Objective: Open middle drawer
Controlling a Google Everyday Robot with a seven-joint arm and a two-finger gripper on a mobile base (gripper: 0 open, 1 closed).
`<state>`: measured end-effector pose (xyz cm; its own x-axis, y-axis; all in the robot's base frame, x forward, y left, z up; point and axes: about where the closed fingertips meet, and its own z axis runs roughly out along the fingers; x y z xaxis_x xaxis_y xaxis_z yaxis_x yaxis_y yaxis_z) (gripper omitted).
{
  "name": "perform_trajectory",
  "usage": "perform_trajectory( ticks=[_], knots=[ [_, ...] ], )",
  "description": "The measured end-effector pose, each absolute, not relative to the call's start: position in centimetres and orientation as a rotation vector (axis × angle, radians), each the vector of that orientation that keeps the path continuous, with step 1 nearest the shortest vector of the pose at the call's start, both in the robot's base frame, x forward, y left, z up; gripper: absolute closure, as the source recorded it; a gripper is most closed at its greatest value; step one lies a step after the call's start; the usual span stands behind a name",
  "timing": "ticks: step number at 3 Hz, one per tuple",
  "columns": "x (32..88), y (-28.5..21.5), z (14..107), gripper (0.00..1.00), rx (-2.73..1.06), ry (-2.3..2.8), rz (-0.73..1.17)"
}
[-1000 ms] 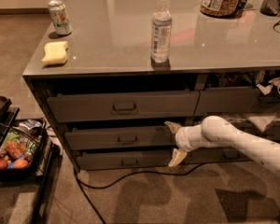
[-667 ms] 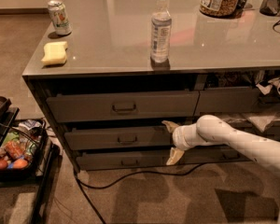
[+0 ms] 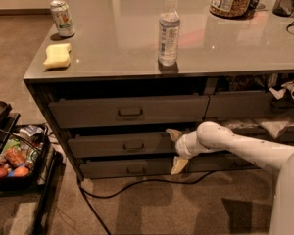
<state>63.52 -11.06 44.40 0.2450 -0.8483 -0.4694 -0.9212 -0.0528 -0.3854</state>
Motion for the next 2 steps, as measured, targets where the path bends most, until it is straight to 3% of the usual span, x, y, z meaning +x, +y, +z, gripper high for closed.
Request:
perform_trajectory(
  ticks=[2],
  knots=[
    [65.4,-10.2,43.8,0.00,-1.851,1.538,0.125]
  ],
)
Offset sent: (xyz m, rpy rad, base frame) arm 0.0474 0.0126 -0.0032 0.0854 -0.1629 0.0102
